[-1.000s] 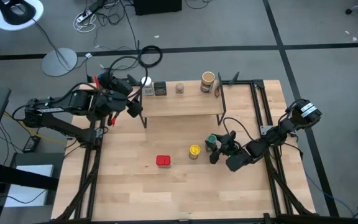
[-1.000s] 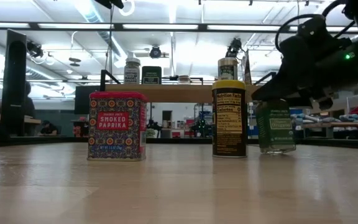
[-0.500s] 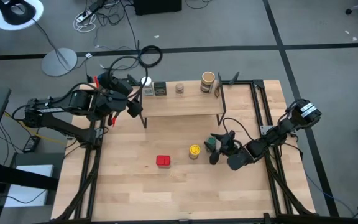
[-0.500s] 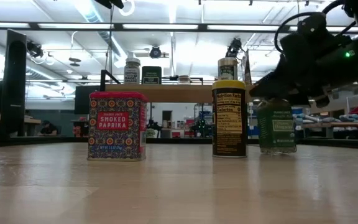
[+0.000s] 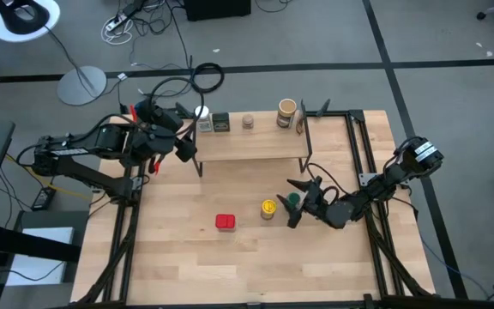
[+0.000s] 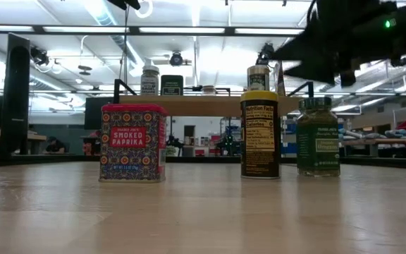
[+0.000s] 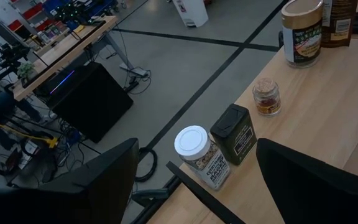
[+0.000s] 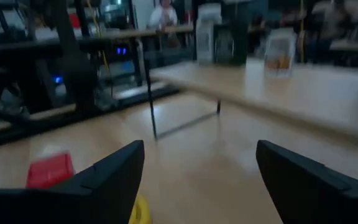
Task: Shelf spices
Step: Remove the white seasoning bottle from the shelf
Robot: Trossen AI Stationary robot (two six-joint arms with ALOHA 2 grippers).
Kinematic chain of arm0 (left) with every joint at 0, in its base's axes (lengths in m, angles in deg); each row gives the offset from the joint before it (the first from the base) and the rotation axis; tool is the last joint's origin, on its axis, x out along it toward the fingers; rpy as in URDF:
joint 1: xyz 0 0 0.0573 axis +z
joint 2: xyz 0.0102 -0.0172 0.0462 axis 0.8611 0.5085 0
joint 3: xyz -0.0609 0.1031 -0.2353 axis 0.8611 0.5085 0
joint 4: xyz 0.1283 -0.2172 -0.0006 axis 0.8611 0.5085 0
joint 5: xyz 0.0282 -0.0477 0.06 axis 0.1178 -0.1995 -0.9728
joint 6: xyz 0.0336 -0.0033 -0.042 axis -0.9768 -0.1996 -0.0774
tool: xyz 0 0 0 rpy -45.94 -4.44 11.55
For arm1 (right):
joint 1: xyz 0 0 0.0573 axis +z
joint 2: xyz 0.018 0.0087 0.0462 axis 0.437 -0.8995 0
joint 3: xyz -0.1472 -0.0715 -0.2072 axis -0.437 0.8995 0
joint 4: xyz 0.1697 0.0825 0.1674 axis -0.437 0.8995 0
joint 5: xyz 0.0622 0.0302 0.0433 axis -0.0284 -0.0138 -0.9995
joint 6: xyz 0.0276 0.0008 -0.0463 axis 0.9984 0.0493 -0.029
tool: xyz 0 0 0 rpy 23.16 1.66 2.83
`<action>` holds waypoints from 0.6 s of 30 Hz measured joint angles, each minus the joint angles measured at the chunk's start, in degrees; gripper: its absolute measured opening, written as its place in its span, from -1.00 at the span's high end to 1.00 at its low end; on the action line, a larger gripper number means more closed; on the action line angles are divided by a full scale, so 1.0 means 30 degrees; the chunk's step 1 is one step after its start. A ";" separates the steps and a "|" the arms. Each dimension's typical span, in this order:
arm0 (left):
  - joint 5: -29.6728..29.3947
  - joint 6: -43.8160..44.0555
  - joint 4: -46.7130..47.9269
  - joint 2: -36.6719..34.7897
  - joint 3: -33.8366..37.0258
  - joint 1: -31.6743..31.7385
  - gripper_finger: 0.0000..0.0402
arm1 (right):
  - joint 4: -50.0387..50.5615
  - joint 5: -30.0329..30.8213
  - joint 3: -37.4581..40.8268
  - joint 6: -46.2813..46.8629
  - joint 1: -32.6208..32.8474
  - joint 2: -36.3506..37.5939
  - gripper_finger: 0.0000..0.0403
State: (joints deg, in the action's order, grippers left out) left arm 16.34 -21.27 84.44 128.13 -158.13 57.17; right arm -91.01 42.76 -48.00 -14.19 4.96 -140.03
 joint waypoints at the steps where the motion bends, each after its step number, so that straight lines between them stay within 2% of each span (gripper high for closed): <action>1: -0.0007 0.0007 0.0000 0.0000 0.0000 0.0000 -0.65 | -0.1049 0.0357 0.0000 -0.0864 0.0003 0.0000 -0.50; 4: 0.0000 0.0036 0.0000 0.0000 0.0000 0.0000 -0.65 | -0.4347 0.1486 -0.0001 -0.3589 -0.0007 0.0000 -0.42; 9: 0.0013 0.0078 -0.0039 0.0081 0.0000 0.0000 -0.65 | -0.9199 0.1826 -0.0115 -0.9367 -0.0160 0.0000 -0.28; 14: 0.0628 0.0080 -0.0371 0.0677 0.0176 0.0007 -0.65 | -0.9160 0.2766 -0.1570 -1.3513 -0.0796 0.0819 -0.19; 18: 0.0792 0.0036 -0.0411 0.1179 0.0817 0.0007 -0.65 | -0.9162 0.5223 -0.3309 -1.7971 -0.1392 0.1388 -0.19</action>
State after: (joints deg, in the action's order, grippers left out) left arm 18.72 -21.17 83.21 131.67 -155.68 57.20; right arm -118.50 58.43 -57.93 -68.10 0.78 -135.87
